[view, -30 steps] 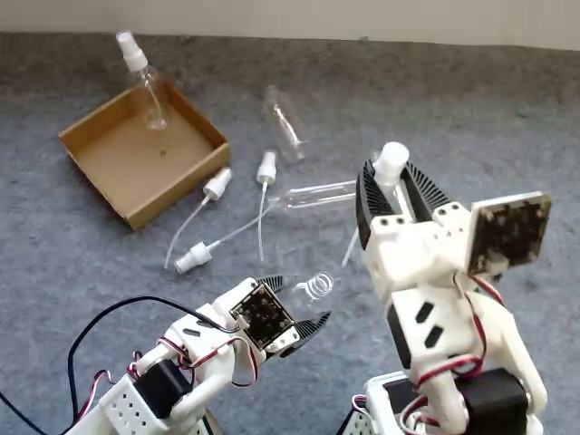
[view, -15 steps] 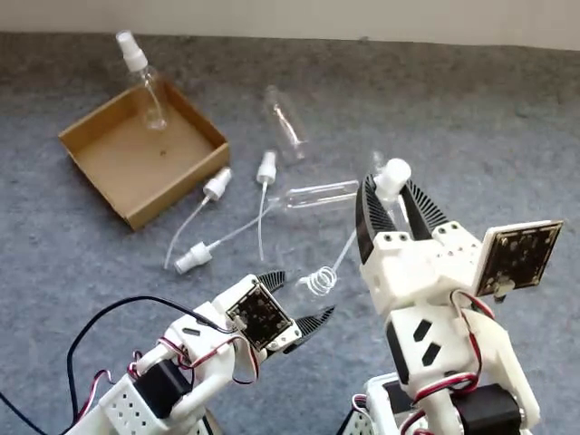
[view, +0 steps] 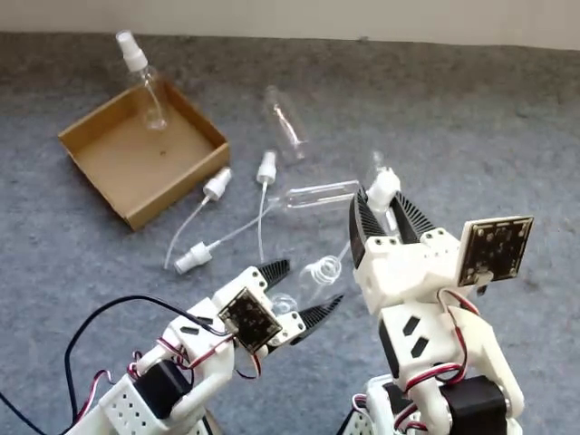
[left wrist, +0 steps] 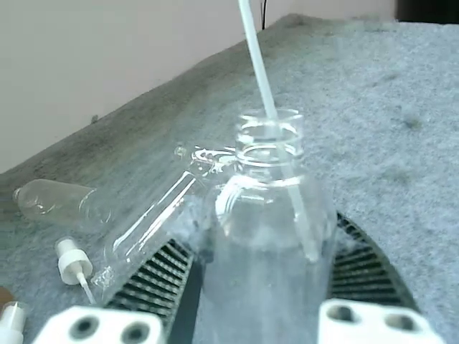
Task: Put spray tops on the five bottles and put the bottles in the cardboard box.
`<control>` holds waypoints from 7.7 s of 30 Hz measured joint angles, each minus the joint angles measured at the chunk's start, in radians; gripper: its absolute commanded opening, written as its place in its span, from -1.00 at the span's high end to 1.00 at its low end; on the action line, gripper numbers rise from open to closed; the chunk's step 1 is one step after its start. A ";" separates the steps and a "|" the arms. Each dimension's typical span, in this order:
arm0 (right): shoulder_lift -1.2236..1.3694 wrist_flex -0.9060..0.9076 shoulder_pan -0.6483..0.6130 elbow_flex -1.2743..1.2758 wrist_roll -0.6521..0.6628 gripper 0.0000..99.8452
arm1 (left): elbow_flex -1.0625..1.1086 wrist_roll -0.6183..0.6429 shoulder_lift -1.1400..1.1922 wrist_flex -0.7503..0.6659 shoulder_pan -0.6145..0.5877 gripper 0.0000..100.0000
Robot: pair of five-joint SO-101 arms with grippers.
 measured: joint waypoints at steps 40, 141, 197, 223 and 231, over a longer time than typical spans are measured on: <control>-0.005 0.216 -0.341 -0.002 0.180 0.70 | 0.000 0.002 0.002 -0.230 -0.074 0.81; -0.288 -0.535 -0.124 0.764 0.152 0.97 | -0.110 0.000 0.000 -0.203 -0.503 0.80; -0.387 -0.741 -0.301 0.882 0.146 0.97 | -0.677 0.250 1.105 -0.632 -0.184 0.81; -0.387 -0.715 -0.307 0.882 0.147 0.97 | -0.614 0.250 0.654 -0.281 -0.224 0.81; -0.387 -0.701 -0.302 0.882 0.147 0.97 | -0.614 0.250 0.654 -0.281 -0.459 0.81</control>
